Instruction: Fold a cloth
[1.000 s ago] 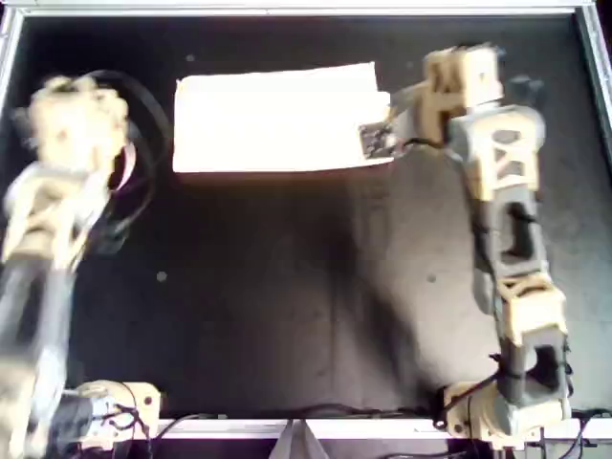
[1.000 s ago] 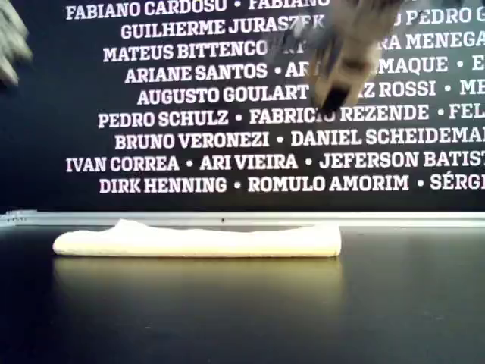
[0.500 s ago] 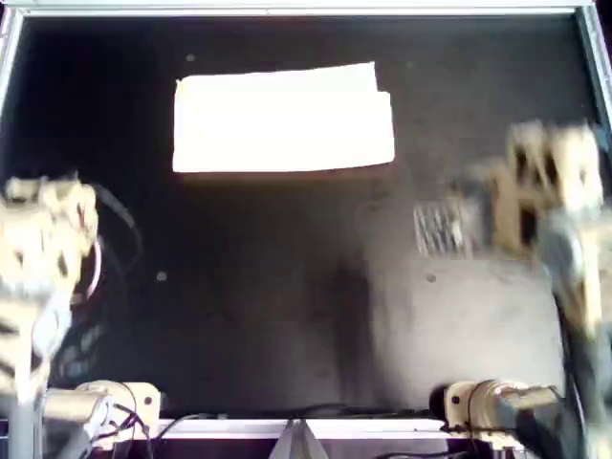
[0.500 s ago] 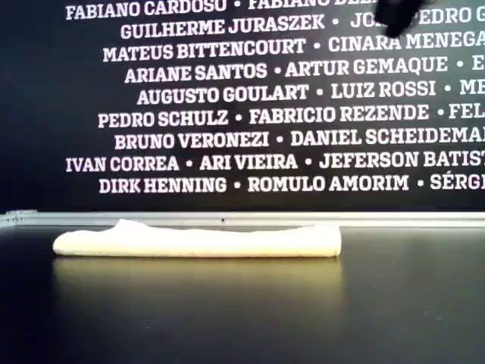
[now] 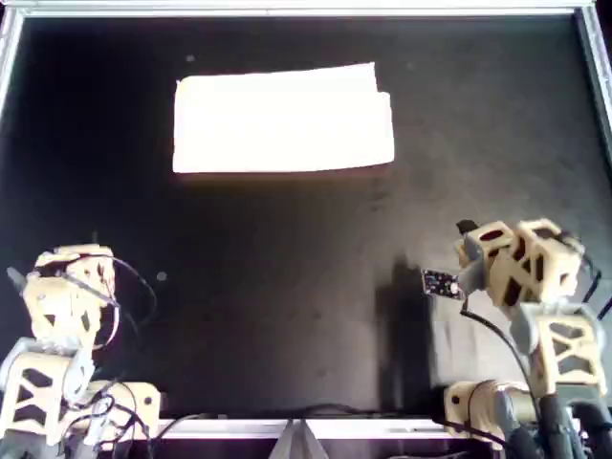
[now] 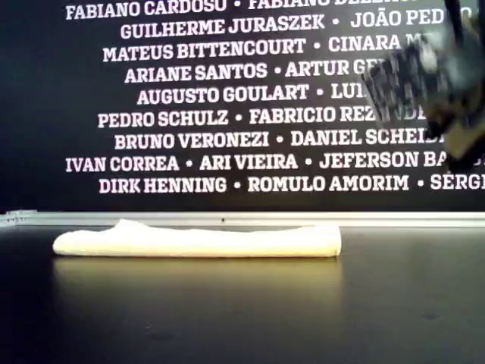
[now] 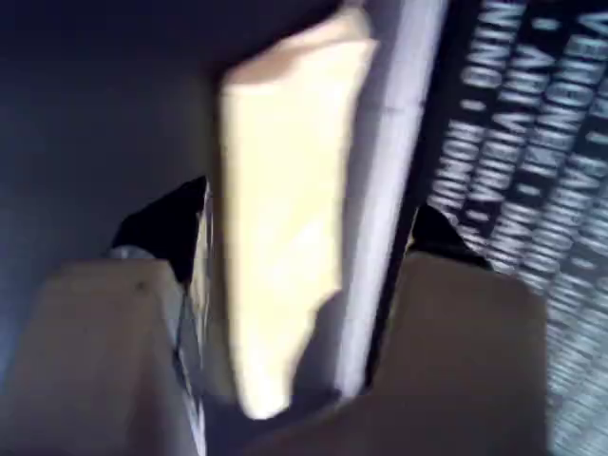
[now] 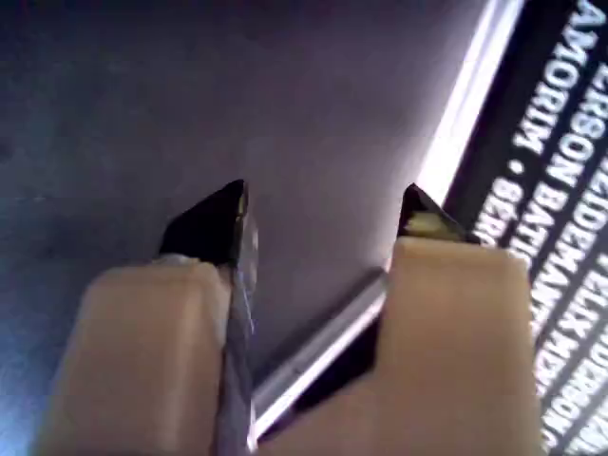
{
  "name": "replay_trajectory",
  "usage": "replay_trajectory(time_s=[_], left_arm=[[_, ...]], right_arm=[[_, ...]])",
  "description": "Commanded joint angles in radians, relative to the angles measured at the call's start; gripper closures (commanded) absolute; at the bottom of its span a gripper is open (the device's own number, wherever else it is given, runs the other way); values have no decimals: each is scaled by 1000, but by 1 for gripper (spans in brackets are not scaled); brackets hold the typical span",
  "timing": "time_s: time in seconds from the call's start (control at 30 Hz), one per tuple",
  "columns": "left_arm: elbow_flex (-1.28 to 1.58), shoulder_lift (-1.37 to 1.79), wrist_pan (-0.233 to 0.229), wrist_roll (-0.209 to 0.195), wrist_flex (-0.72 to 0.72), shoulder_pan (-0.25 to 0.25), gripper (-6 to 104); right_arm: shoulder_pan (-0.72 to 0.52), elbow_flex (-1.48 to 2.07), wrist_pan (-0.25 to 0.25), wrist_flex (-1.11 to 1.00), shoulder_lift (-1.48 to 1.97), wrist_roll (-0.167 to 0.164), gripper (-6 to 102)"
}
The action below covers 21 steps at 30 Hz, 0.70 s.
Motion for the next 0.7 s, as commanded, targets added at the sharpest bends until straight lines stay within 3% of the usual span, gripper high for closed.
replay_trajectory(time_s=[0.0, 0.17, 0.47, 0.67], left_arm=[[40, 18, 5, 8, -196, -25, 24], [170, 18, 5, 6, -318, -14, 24], [258, 18, 5, -9, -316, -14, 24], [258, 17, 8, 9, -316, -26, 24]], right_arm=[[-2, 49, -8, -199, 41, 3, 34], [9, 80, -8, -267, 58, 3, 34], [17, 138, -8, -264, 69, 2, 34], [51, 104, -8, -270, 37, 6, 34]])
